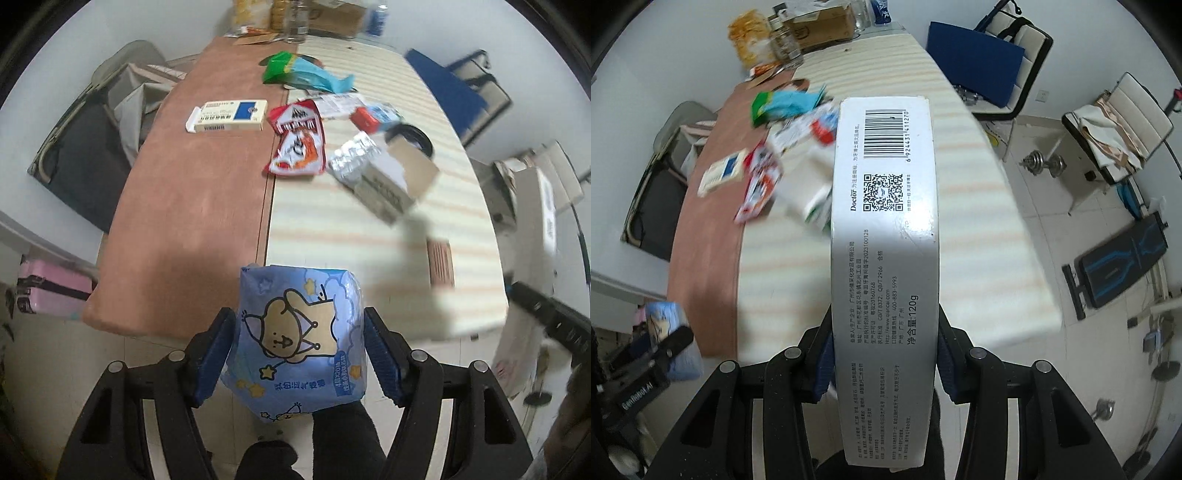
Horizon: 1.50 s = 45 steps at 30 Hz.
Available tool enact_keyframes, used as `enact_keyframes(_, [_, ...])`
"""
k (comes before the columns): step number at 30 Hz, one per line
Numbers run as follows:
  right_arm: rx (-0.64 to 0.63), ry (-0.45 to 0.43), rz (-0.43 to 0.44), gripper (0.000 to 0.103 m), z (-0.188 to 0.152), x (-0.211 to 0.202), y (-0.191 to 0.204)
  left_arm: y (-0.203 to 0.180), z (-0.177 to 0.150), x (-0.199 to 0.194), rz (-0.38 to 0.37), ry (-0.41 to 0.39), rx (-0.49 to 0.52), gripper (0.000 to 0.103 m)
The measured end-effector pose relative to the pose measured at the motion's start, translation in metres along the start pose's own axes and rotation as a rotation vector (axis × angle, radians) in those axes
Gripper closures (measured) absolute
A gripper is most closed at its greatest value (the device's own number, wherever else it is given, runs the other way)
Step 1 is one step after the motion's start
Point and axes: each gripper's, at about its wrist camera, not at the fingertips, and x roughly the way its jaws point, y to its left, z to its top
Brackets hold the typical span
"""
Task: Collect trash
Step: 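Carry both items to the white bin and open both tools to drop them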
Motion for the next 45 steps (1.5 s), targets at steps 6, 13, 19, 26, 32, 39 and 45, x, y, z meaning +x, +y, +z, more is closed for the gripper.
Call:
enact_keyframes(6, [0.017, 0.127, 0.035, 0.055, -0.128, 0.011, 0.026, 0.019, -0.078, -0.004, -0.047, 0.098, 0.01, 0.037])
enact_keyframes(13, [0.011, 0.349, 0.082, 0.055, -0.247, 0.097, 0.028, 0.031, -0.16, 0.071, -0.079, 0.267, -0.041, 0.037])
enact_keyframes(19, [0.004, 0.489, 0.12, 0.055, -0.303, 0.233, 0.023, 0.054, -0.187, 0.241, -0.123, 0.395, -0.086, 0.037])
enact_keyframes(26, [-0.031, 0.575, 0.14, 0.054, -0.332, 0.388, 0.023, 0.054, -0.211, 0.379, -0.128, 0.479, -0.104, 0.02])
enact_keyframes(32, [-0.061, 0.571, 0.124, 0.005, -0.337, 0.46, 0.019, 0.063, -0.22, 0.424, -0.046, 0.421, -0.118, 0.0])
enact_keyframes(39, [-0.059, 0.501, -0.001, 0.001, -0.334, 0.461, 0.006, 0.071, -0.234, 0.397, 0.112, 0.329, -0.043, 0.0])
enact_keyframes(45, [-0.057, 0.468, -0.095, 0.001, -0.319, 0.448, 0.009, 0.069, -0.247, 0.371, 0.138, 0.362, -0.026, 0.0])
